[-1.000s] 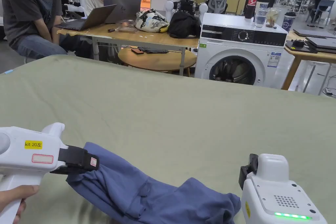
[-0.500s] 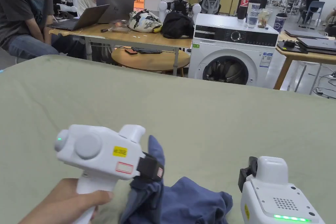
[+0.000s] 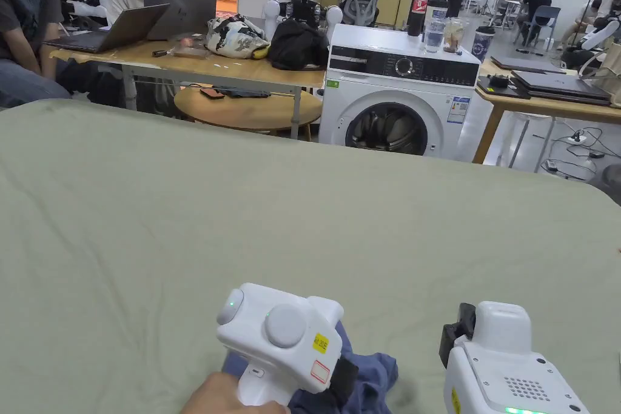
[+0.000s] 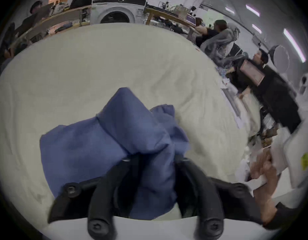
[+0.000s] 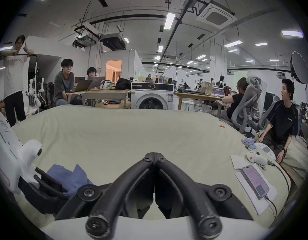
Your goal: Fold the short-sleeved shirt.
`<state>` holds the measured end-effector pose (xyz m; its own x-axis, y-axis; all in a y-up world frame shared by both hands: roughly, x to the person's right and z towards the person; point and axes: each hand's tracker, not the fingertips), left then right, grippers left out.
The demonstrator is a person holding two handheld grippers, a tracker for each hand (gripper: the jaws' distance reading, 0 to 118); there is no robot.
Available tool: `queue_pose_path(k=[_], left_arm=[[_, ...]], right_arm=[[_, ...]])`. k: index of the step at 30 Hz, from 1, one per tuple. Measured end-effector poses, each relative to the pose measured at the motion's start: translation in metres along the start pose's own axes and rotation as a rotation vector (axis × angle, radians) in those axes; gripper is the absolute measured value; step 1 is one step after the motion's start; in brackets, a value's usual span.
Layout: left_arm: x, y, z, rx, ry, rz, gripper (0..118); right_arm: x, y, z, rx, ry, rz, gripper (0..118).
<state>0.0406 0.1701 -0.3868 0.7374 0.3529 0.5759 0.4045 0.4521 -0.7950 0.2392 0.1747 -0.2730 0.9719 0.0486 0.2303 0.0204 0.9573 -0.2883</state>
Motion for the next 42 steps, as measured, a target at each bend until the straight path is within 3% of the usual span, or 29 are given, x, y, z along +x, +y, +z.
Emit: queue_pose_path(k=[4, 9, 10, 11, 12, 13, 15, 17, 20, 26, 30, 34, 39, 42], left_arm=[[-0.008, -0.004, 0.021, 0.050, -0.129, 0.059, 54], [-0.035, -0.001, 0.061, 0.192, -0.251, 0.145, 53], [-0.042, 0.000, 0.063, 0.221, -0.266, 0.172, 48], [-0.048, 0.002, 0.061, 0.224, -0.254, 0.191, 37], [-0.052, 0.004, 0.056, 0.206, -0.240, 0.192, 17], [-0.054, 0.006, 0.047, 0.183, -0.224, 0.196, 10], [-0.058, 0.007, 0.023, 0.129, -0.206, 0.206, 9], [-0.061, 0.004, -0.009, 0.020, -0.279, 0.254, 6], [-0.055, -0.003, -0.045, 0.003, -0.391, 0.326, 3], [-0.051, -0.006, -0.072, 0.020, -0.361, 0.392, 0], [-0.035, -0.006, -0.066, 0.031, -0.285, 0.283, 0], [-0.035, -0.002, -0.049, 0.035, -0.298, 0.287, 0], [-0.032, -0.001, 0.010, 0.225, -0.182, 0.135, 0], [-0.037, -0.009, 0.052, 0.427, -0.047, 0.073, 0]], right_arm=[[0.000, -0.001, 0.000, -0.011, 0.005, -0.005, 0], [-0.001, -0.003, -0.001, -0.012, 0.012, -0.005, 0], [-0.001, -0.003, -0.001, -0.013, 0.011, -0.006, 0], [-0.001, -0.003, -0.001, -0.013, 0.013, -0.009, 0], [-0.001, -0.003, -0.001, -0.014, 0.015, -0.011, 0], [-0.001, -0.003, -0.001, -0.015, 0.015, -0.013, 0], [-0.001, -0.002, 0.000, -0.015, 0.018, -0.015, 0], [-0.001, -0.002, 0.000, -0.013, 0.018, -0.015, 0], [0.000, -0.002, 0.001, -0.009, 0.018, -0.016, 0], [0.002, -0.002, 0.000, -0.014, 0.015, -0.016, 0], [0.003, -0.003, -0.001, -0.014, 0.014, -0.014, 0], [0.001, -0.003, -0.005, -0.019, 0.019, -0.024, 0], [-0.005, -0.001, -0.009, -0.014, 0.030, -0.030, 0], [-0.010, 0.003, -0.011, -0.006, 0.039, -0.020, 0]])
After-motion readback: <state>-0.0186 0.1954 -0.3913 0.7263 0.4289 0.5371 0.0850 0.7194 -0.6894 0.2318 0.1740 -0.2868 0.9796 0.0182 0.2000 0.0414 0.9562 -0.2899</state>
